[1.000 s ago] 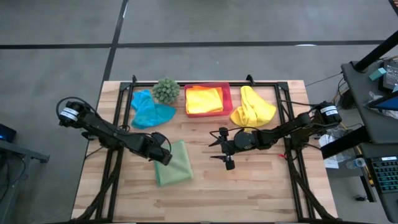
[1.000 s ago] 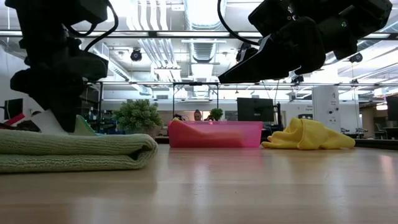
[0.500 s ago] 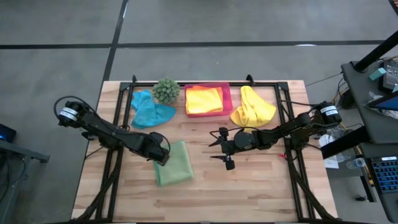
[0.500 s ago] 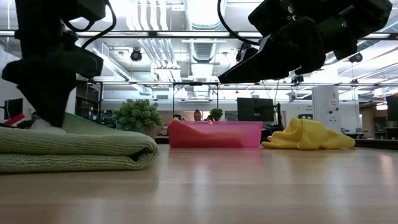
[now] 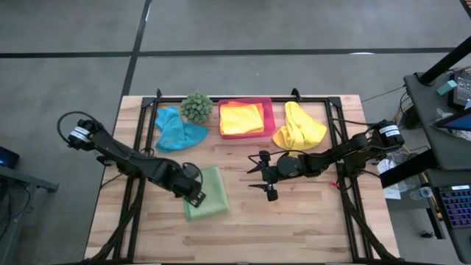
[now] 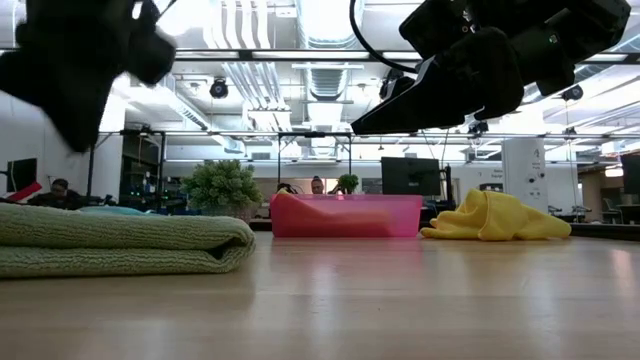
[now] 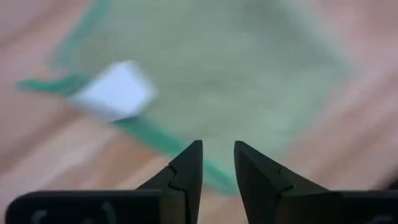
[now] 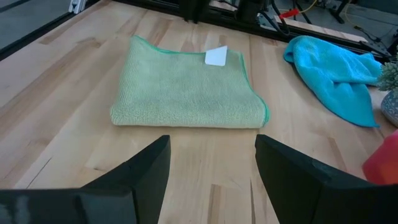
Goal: Fold microfiber towels
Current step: Fold the green microfiber towel, then put the folded green microfiber towel into red bin
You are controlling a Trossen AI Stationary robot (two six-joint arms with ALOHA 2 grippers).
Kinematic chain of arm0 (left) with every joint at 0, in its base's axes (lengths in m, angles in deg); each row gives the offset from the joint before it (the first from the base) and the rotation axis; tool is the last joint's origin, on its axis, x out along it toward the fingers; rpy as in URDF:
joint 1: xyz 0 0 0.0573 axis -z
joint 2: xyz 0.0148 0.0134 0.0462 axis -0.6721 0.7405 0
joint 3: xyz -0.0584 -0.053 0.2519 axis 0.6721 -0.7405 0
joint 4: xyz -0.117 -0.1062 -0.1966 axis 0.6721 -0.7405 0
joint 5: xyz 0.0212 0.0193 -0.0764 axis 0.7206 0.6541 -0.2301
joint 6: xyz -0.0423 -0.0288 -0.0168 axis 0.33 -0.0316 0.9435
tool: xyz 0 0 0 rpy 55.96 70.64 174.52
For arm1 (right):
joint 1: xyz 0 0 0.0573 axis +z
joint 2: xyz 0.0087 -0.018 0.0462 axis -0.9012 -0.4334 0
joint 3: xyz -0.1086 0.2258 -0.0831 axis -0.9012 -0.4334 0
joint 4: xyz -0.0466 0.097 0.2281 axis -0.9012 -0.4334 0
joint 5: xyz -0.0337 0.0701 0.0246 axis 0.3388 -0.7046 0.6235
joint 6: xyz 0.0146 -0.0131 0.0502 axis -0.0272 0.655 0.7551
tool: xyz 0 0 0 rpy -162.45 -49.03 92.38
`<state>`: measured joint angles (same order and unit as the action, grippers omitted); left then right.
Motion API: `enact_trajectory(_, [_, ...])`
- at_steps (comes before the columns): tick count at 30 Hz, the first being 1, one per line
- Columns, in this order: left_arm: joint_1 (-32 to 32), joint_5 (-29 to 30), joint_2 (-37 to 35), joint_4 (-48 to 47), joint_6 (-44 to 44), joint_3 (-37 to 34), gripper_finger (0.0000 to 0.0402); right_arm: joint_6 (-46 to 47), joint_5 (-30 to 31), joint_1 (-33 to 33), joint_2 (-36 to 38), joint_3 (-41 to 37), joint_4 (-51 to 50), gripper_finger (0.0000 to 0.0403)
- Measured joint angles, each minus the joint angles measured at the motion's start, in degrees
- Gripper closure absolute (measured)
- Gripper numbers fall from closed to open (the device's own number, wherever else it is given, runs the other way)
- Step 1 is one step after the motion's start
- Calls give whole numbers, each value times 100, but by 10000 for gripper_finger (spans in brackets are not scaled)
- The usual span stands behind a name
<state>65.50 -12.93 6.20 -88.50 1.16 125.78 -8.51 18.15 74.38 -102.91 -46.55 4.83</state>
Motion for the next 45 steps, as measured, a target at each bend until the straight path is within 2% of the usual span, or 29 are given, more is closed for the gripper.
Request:
enact_trajectory(6, [384, 919, 250, 1707, -146, 71, 324, 40, -2, 2, 0, 0, 4, 179])
enact_trajectory(9, [418, 1191, 555, 2165, -289, 42, 324, 69, -2, 2, 1, -10, -3, 179])
enact_trajectory(16, [158, 1207, 1507, 2293, -316, 107, 324, 81, -2, 2, 0, -24, -8, 179])
enact_trajectory(19, [-15, 945, 1893, 2291, -480, 195, 324, 39, -2, 2, 0, -24, -5, 179])
enact_trajectory(22, [-114, 758, 2298, 2304, -763, 413, 324, 39, -2, 2, 0, -24, -3, 179])
enact_trajectory(29, [-298, 754, 2914, 2338, -1512, 1085, 324, -10, 7, 2, 0, -28, -17, 179])
enact_trajectory(33, [-371, 799, 2950, 2304, -1934, 1314, 324, -85, 163, 2, 1, -28, -27, 179])
enact_trajectory(41, [-216, 948, 2391, 2238, -2033, 1326, 324, -107, 265, -11, 0, -28, -57, 179])
enact_trajectory(45, [-30, 844, 2138, 2252, -2106, 1321, 324, 252, 293, -11, 10, -28, -340, 179])
